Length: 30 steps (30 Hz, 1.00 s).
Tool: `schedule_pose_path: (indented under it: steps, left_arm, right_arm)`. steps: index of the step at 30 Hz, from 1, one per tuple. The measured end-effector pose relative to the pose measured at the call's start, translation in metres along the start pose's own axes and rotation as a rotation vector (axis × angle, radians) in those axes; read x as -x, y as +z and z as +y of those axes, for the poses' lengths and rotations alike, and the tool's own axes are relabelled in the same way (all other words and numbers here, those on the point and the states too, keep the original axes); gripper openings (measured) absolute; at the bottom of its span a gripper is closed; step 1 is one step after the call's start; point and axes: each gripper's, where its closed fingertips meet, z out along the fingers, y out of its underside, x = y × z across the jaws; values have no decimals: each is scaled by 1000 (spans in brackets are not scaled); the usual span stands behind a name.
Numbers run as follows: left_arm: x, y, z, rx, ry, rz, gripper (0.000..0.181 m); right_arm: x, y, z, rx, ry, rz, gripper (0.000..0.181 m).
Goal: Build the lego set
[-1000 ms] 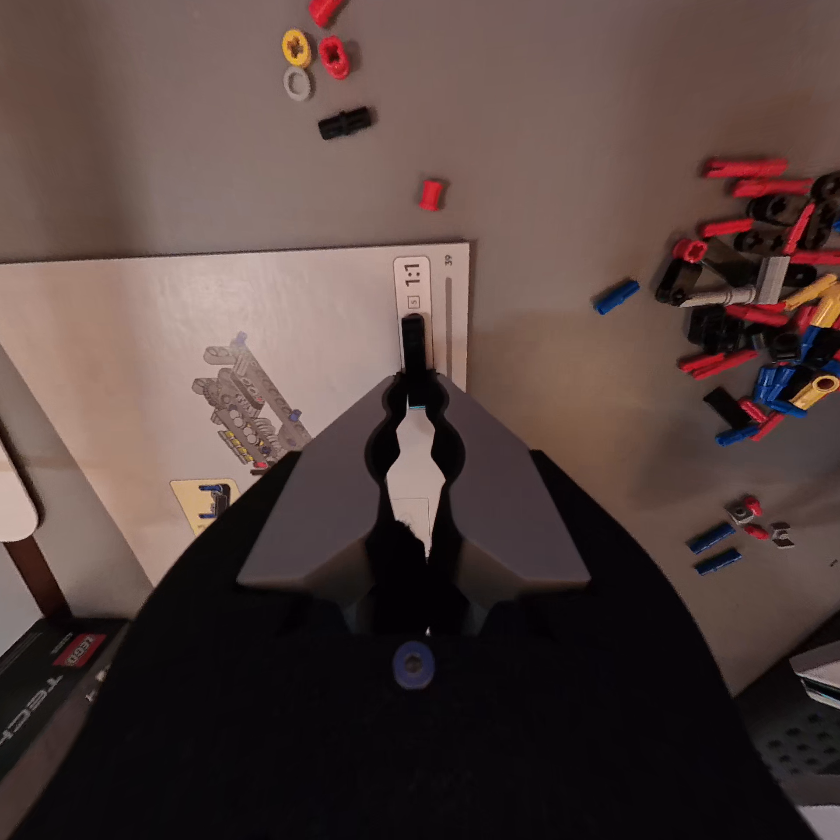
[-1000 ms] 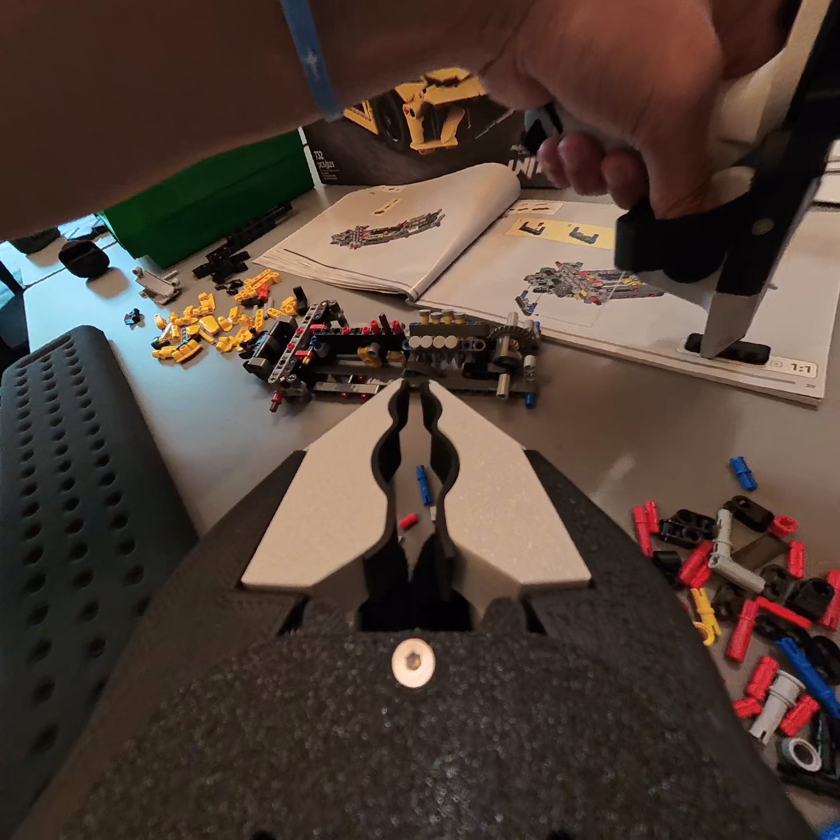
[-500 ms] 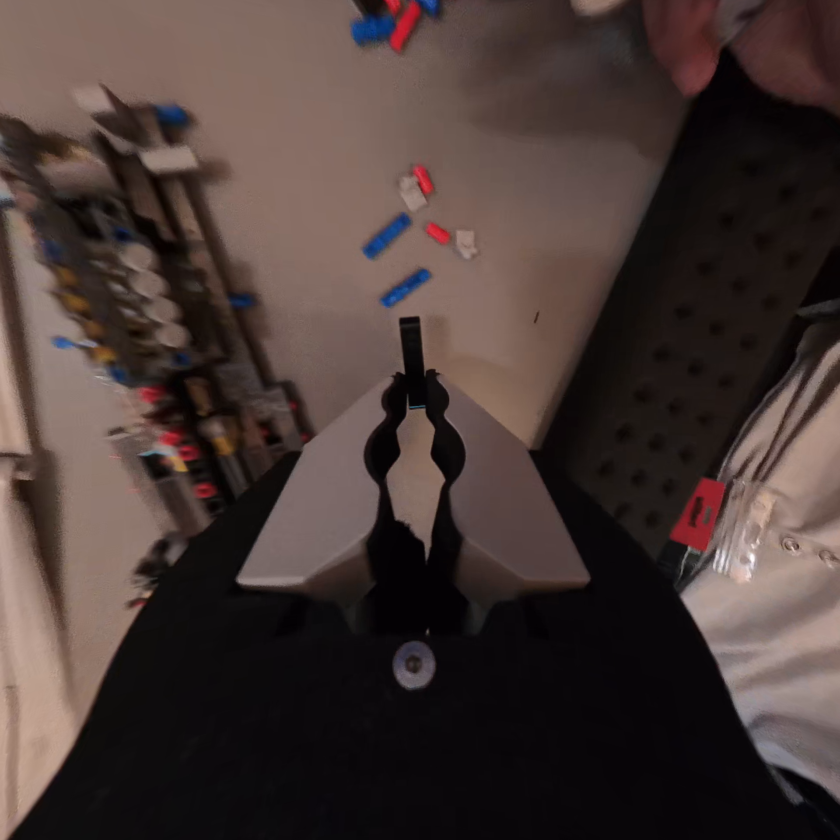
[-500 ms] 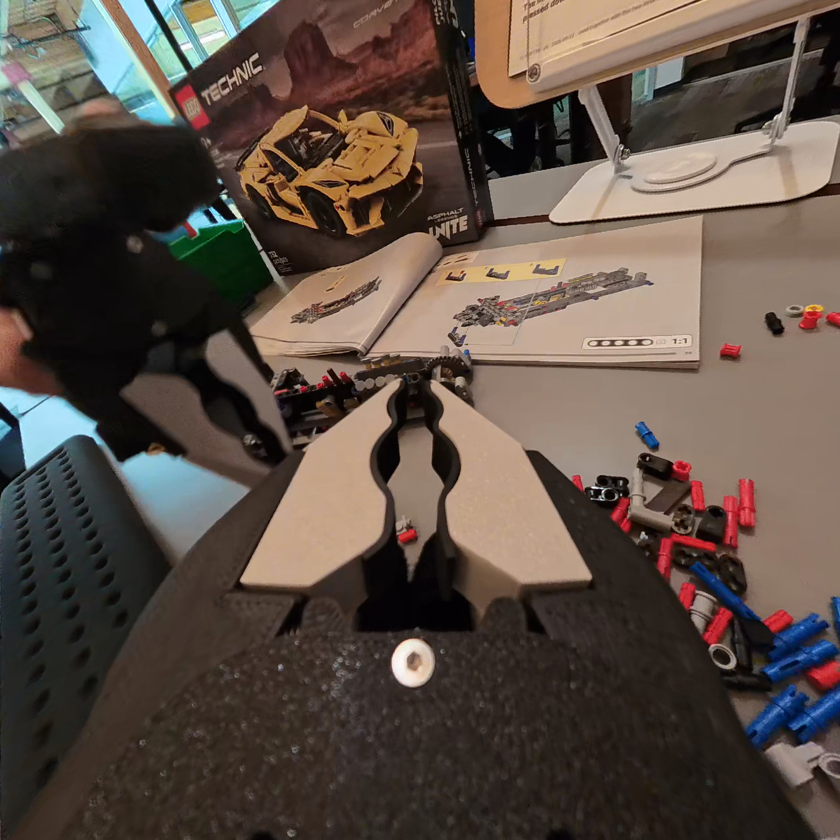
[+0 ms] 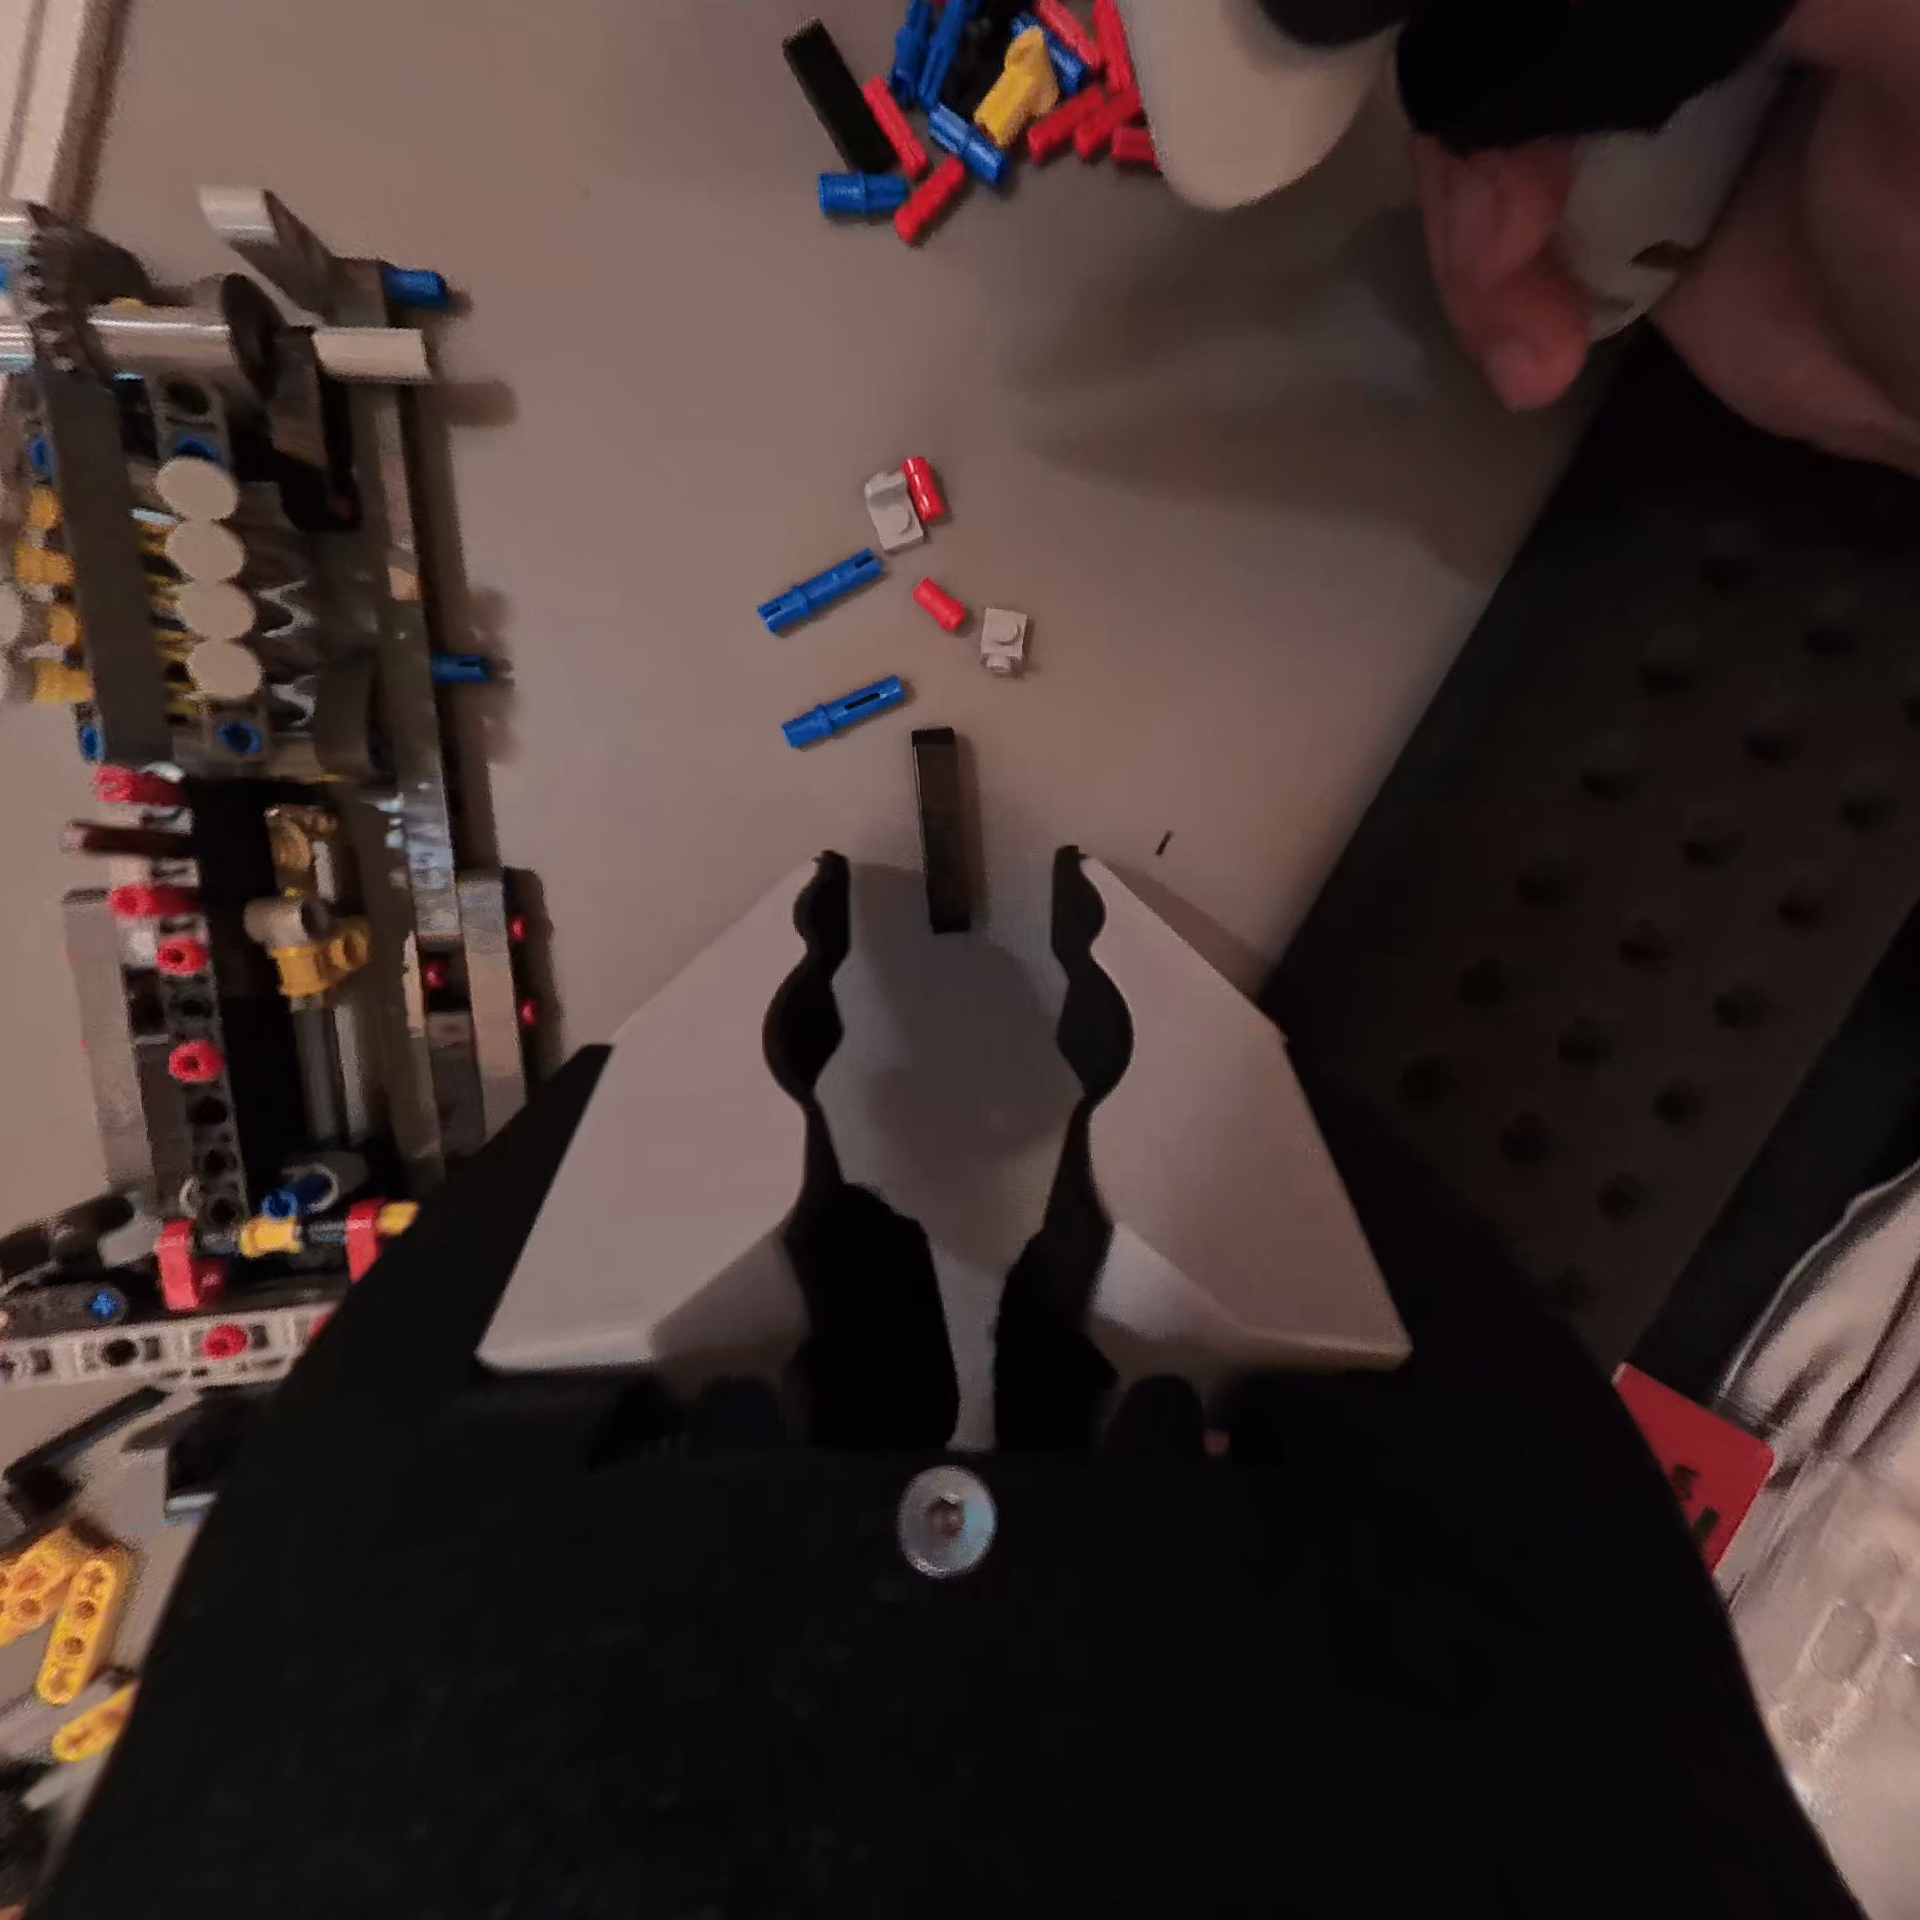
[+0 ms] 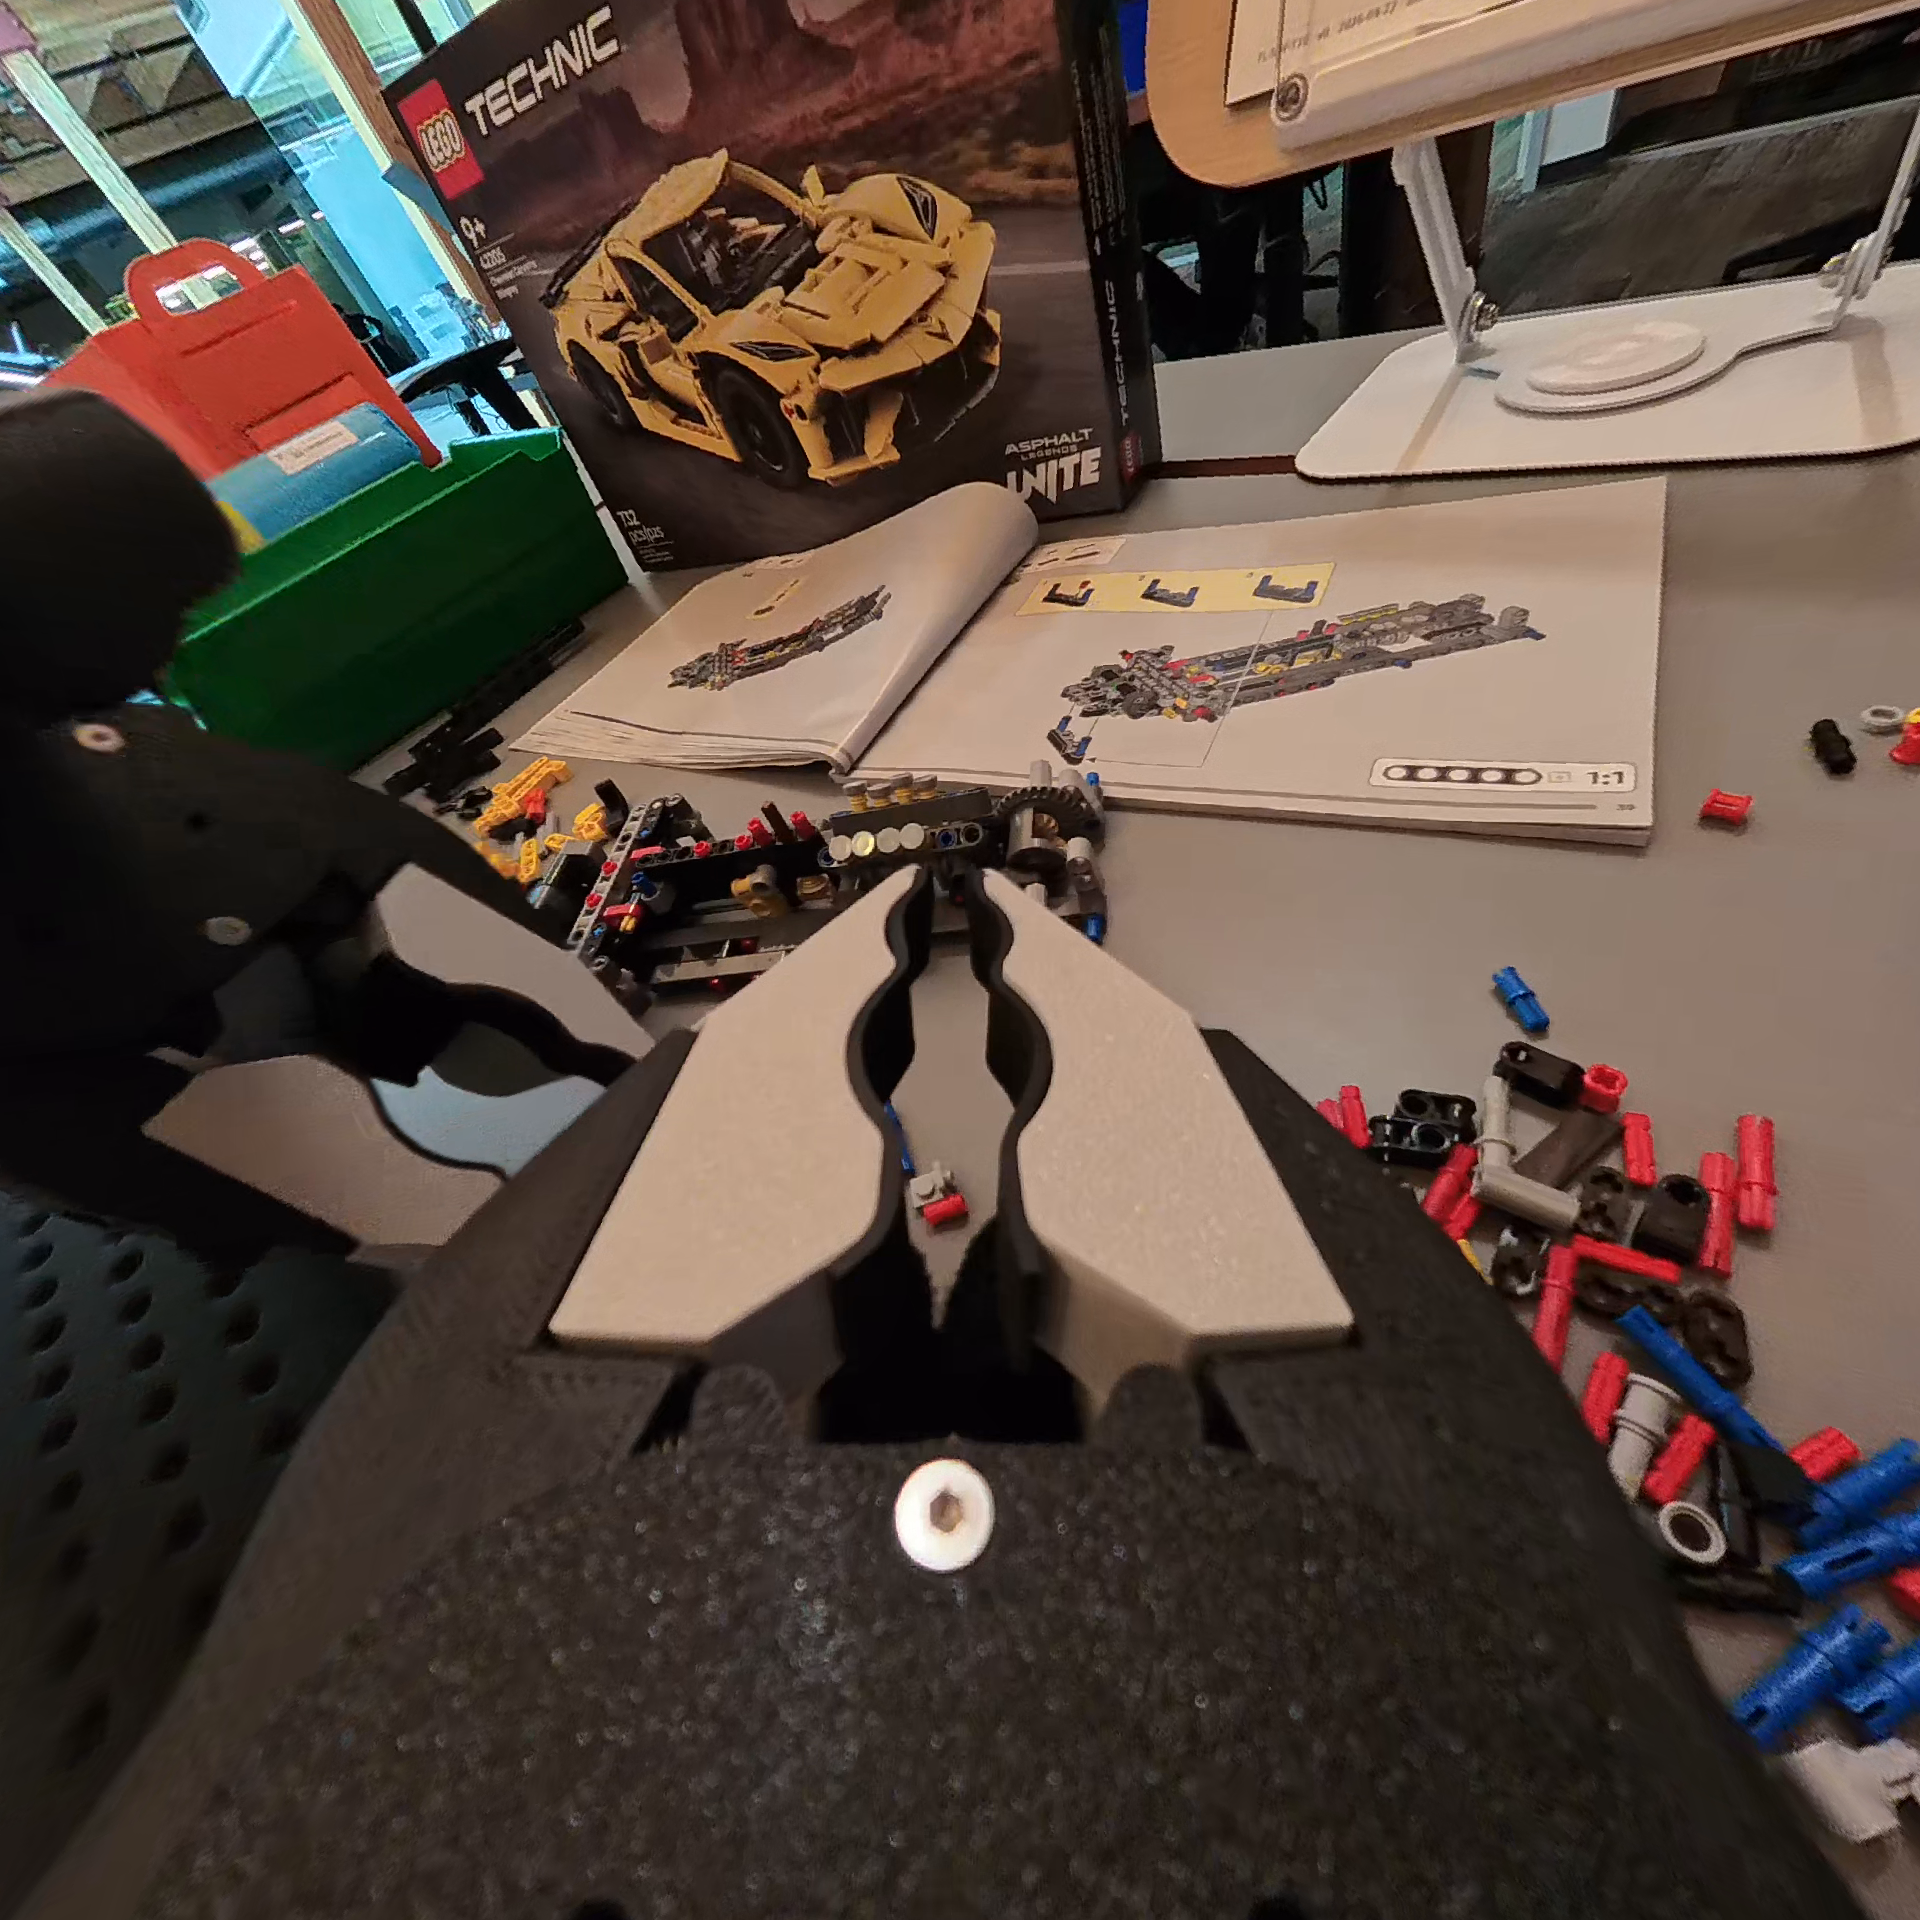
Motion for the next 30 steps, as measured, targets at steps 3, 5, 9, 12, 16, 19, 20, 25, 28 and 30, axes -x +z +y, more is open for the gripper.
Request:
schedule_pose_path:
  steps: [3,5,9,12,16,19,20,25,28,30]
  left_arm:
    - [-5,-18,-2,-115,-15,-8,43]
    - [-8,-33,-5,-206,-40,-7,43]
    - [-32,-58,-4,-337,-90,97,42]
    - [-48,-64,3,-374,-90,135,40]
    - [-61,-61,12,-379,-65,145,40]
    - [-63,-59,16,-371,-67,154,40]
    - [-63,-59,17,-370,-73,157,40]
    - [-56,-65,15,-397,-89,155,39]
    - [-52,-64,14,-401,-96,154,39]
    - [-52,-61,17,-384,-93,154,39]
  right_arm:
    - [0,0,1,3,-3,0,5]
    - [0,1,1,3,-2,3,5]
    - [-2,2,3,15,0,10,5]
    - [-3,3,3,17,0,16,5]
    - [-4,4,4,23,-3,19,5]
    - [-5,4,4,24,-7,28,5]
    - [-5,4,4,26,-6,30,5]
    - [-6,7,7,40,-3,27,5]
    - [-5,8,8,49,-12,26,5]
    - [-4,8,9,52,-18,25,5]
